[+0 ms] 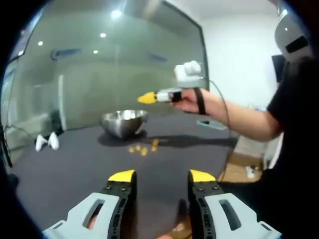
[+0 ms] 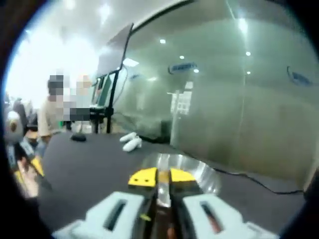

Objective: Pick up the QQ candy scattered on the table and place it into the stainless steel bowl on the table

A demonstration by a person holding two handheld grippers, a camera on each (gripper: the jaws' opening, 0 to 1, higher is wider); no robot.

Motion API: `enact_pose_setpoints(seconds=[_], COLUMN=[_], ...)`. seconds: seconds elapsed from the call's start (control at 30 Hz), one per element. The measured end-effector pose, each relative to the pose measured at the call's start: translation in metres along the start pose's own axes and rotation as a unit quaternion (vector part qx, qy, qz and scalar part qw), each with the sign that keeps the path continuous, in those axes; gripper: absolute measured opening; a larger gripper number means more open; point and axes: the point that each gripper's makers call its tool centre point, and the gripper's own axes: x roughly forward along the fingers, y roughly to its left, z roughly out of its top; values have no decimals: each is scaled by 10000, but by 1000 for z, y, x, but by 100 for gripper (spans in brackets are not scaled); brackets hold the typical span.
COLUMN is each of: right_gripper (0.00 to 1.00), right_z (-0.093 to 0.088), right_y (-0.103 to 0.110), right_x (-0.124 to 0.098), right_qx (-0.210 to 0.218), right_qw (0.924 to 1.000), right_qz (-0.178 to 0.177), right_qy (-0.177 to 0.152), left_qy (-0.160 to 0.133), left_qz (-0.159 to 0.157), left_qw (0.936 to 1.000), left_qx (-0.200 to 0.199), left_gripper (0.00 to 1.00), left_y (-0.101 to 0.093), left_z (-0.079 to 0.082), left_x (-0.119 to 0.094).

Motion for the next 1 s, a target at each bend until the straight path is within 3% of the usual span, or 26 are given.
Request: enact_pose_setpoints(seconds=[0.27, 0.3, 0.33, 0.37, 0.5, 0.57, 0.87, 1.0], right_gripper=[11, 17, 25, 31, 29, 28, 27, 25], right_z=[11, 16, 15, 10, -2, -7, -1, 1], right_y=[-3, -12, -15, -16, -22, -23, -28, -25], right_x=[18, 20, 19, 19, 17, 15, -4, -22], right_qx=[79, 454, 894, 1049, 911, 1071, 1019, 1039], right_qw=[9997, 9972, 9942, 9933, 9948, 9934, 9938, 9936], right_qz=[-154, -350, -306, -247, -312, -313, -329, -232], right_qy=[-171, -476, -516, -426, -317, -260, -306, -363], left_qy=[-94, -60, -10, 16, -25, -49, -32, -24], left_qz=[123, 106, 92, 88, 127, 163, 85, 65], left_qw=[9998, 9999, 9999, 10000, 9999, 9998, 10000, 10000], left_qx=[-159, -117, -56, -27, -72, -94, -20, -11], left_gripper=[42, 42, 42, 42, 42, 42, 42, 42], left_y=[6, 5, 3, 3, 6, 8, 4, 3], left_z=[1, 0, -2, -3, -1, 1, 3, 3], left_x=[-2, -1, -1, -1, -3, -3, 4, 6])
